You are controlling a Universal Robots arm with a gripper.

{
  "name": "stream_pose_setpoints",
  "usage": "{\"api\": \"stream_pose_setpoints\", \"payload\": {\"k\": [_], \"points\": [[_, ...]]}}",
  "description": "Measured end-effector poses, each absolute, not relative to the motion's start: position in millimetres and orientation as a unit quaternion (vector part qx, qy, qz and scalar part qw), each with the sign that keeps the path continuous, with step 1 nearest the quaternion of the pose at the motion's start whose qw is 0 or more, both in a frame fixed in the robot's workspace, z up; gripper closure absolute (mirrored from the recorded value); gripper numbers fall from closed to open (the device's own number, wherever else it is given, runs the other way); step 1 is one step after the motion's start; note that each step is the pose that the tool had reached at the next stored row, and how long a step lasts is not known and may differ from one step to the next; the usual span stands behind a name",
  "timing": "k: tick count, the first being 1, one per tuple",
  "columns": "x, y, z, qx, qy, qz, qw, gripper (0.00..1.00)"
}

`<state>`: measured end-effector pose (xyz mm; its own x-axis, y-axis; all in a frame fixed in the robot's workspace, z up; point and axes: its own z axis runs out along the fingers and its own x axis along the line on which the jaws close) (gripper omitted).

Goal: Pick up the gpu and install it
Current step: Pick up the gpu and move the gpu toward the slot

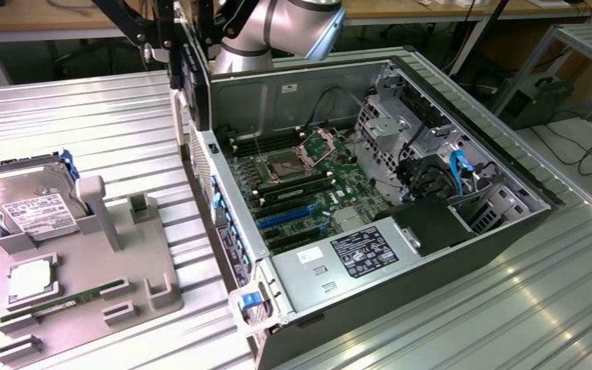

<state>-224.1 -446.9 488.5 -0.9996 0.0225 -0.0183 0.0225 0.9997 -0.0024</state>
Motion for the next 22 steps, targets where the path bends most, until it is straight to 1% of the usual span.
{"api": "stream_pose_setpoints", "payload": {"k": [22], "points": [[-212,-447,488,0.011,1.000,-0.001,0.009,0.72]]}}
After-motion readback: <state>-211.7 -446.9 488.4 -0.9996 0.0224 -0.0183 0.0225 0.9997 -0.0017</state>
